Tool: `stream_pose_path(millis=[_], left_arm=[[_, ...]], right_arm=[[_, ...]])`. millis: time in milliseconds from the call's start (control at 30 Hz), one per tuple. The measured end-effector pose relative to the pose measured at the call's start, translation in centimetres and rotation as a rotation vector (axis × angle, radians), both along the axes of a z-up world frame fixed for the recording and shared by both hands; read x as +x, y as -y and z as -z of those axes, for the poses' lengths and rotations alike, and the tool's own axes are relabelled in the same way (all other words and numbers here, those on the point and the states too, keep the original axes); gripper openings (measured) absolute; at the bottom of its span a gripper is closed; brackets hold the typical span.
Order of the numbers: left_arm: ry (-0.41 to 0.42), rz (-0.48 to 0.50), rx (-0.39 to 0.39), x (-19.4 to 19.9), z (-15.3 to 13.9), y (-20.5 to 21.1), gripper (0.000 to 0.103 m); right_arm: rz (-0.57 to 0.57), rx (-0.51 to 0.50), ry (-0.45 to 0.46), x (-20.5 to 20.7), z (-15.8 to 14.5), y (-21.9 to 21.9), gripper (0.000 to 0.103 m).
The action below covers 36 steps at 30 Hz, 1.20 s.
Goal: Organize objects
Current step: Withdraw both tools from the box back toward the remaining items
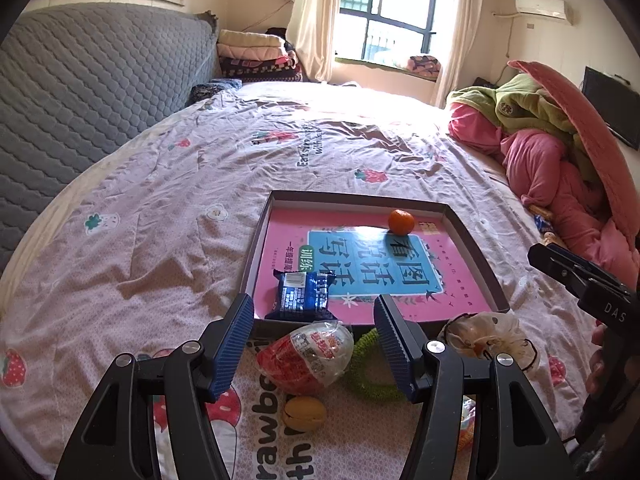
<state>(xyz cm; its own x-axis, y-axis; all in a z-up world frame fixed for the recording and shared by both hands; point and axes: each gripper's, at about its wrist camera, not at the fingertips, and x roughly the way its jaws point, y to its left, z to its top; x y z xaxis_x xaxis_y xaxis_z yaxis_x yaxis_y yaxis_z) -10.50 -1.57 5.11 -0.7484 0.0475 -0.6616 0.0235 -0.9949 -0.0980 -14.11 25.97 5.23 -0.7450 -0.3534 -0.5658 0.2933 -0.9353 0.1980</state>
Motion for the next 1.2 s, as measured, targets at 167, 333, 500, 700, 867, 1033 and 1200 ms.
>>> stream_pose_path(millis=[167,333,500,700,867,1033,1200], left_arm=[[0.012,-0.015,0.005,1.2,0.0,-0.2,0.064],[0.022,-0.015,0.011,2.3,0.3,-0.6,0.064],[0.032,-0.015,-0.017,2.9,0.6,-1.0,0.064],[0.045,-0.033,-0.025,3.2,1.0,-0.6,0.064],[0.062,-0.042,-0.036,3.5,1.8,-0.3,0.064],[0.072,-0.049,-0.052,3.7,2.2,-0.1,0.064],[0.083,-0.046,-0.061,4.0,2.6,0.1,0.064]], right_arm=[[-0.010,-0.005,0.010,0.8,-0.2,-0.2,0.067],[-0.028,0.005,0.007,1.7,-0.3,0.0,0.067],[-0.040,0.010,0.017,2.2,-0.1,0.2,0.067],[-0.059,0.038,0.017,2.9,0.2,1.0,0.067],[-0.065,0.054,0.043,3.0,1.1,1.4,0.067],[-0.067,0.080,0.058,3.3,1.8,1.7,0.067],[-0.058,0.074,0.067,3.4,2.0,1.4,0.067]])
